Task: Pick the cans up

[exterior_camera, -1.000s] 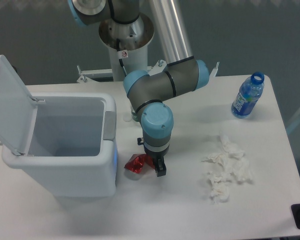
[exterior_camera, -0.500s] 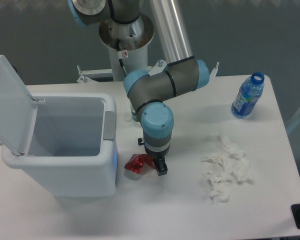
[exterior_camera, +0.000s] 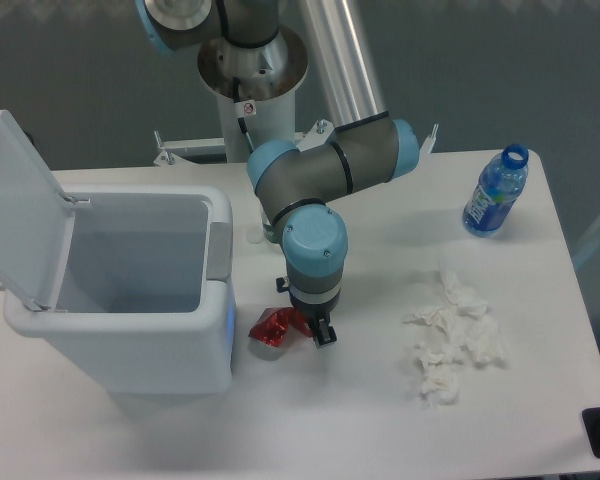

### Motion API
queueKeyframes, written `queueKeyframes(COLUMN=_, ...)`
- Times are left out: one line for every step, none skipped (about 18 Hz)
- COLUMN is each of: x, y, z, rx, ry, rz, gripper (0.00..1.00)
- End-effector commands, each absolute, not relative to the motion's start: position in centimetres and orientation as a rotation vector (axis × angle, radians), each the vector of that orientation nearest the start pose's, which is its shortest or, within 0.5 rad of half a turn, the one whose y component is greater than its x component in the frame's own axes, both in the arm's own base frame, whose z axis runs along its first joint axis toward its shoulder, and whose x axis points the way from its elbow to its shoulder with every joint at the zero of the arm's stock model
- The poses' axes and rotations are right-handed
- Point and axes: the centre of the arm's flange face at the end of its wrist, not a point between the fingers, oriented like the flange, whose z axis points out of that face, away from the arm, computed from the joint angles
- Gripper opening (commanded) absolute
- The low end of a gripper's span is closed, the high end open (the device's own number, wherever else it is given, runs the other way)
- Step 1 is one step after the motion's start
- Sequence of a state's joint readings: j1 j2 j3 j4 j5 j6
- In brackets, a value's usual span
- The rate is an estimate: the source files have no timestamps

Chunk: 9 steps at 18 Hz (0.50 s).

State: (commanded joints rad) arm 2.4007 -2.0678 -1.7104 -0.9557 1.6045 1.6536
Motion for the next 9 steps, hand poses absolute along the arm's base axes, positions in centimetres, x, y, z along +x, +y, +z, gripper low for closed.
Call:
queueKeyframes(x=-36.65, y=51.14, z=20.13, rx=-2.914, ry=1.274, rz=-0.015, gripper=0.60)
queueKeyframes(x=-36.65, y=51.14, z=20.13, rx=-2.914, ry=1.274, rz=-0.015, gripper=0.57)
queueKeyframes(x=-36.69, y=51.17, z=20.19, rx=-2.914, ry=1.274, rz=-0.013, gripper=0.55)
queueKeyframes(x=-36.69, y=51.17, z=20.19, rx=-2.915, ry=1.271, rz=-0.013, gripper=0.54)
queueKeyframes(x=-36.69, y=51.17, z=20.19, rx=-2.918, ry=1.265, rz=-0.012, gripper=0.52)
queueKeyframes(x=-36.69, y=51.17, z=20.19, rx=-2.919, ry=1.262, rz=-0.012, gripper=0.52)
queueKeyframes(x=-36.69, y=51.17, z=20.19, rx=-2.919, ry=1.262, rz=-0.012, gripper=0.52)
queueKeyframes(x=-36.69, y=51.17, z=20.19, rx=-2.919, ry=1.262, rz=-0.012, gripper=0.52)
queueKeyframes(x=-36.69, y=51.17, z=20.19, rx=-2.920, ry=1.260, rz=-0.012, gripper=0.52)
